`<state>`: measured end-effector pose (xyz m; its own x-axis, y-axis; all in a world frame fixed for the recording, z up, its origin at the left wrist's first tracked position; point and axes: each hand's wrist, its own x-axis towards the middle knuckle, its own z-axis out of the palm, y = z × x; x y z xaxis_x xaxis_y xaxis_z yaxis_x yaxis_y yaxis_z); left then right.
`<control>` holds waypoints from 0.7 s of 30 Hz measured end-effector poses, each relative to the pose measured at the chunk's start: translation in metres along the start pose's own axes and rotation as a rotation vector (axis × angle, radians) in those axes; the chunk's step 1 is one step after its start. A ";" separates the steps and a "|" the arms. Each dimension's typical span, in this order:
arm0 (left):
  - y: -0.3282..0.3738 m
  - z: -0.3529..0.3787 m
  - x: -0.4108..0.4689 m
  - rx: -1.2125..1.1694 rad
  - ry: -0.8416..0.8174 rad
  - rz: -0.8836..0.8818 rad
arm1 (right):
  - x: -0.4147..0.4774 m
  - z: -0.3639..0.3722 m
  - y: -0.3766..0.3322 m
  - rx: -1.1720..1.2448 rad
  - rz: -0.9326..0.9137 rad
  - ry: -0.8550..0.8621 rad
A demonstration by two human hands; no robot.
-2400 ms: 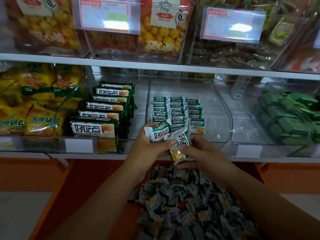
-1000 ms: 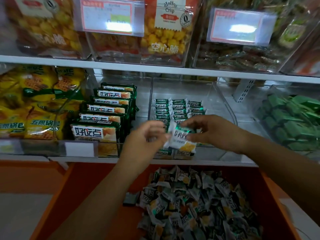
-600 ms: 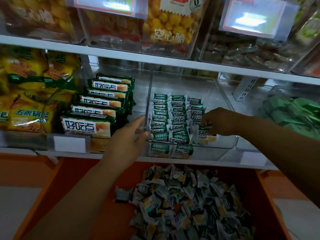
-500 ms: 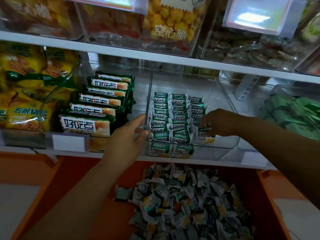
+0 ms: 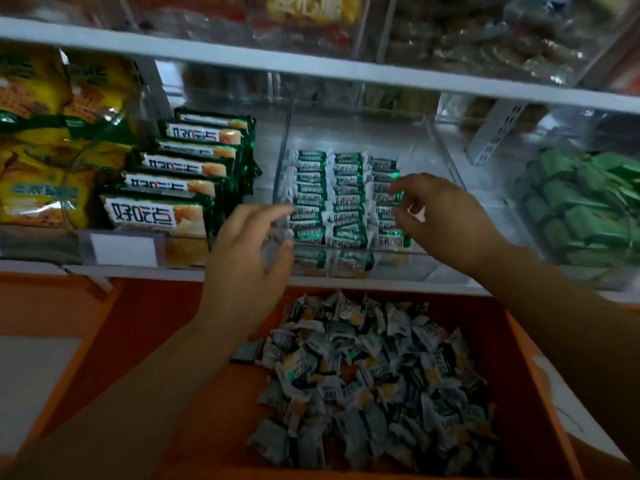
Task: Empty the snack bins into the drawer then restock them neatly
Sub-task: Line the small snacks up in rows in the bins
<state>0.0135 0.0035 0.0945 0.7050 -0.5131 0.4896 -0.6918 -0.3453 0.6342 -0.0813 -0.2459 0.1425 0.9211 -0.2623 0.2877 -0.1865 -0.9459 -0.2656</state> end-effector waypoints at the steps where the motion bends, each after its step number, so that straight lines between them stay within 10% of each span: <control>1: 0.006 0.006 -0.012 -0.002 -0.066 0.032 | -0.026 -0.004 -0.008 0.099 -0.034 0.111; 4: 0.009 0.036 -0.055 -0.025 -0.535 -0.073 | -0.105 0.019 -0.001 0.175 -0.010 0.035; 8: -0.020 0.092 -0.099 0.136 -1.021 -0.174 | -0.159 0.096 0.062 0.105 0.272 -0.637; 21: -0.139 0.183 -0.146 0.332 -0.965 -0.409 | -0.130 0.242 0.137 0.117 0.378 -0.652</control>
<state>-0.0223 -0.0172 -0.1743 0.5721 -0.6607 -0.4860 -0.5435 -0.7491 0.3787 -0.1439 -0.2953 -0.1538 0.8242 -0.3638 -0.4340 -0.5250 -0.7781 -0.3447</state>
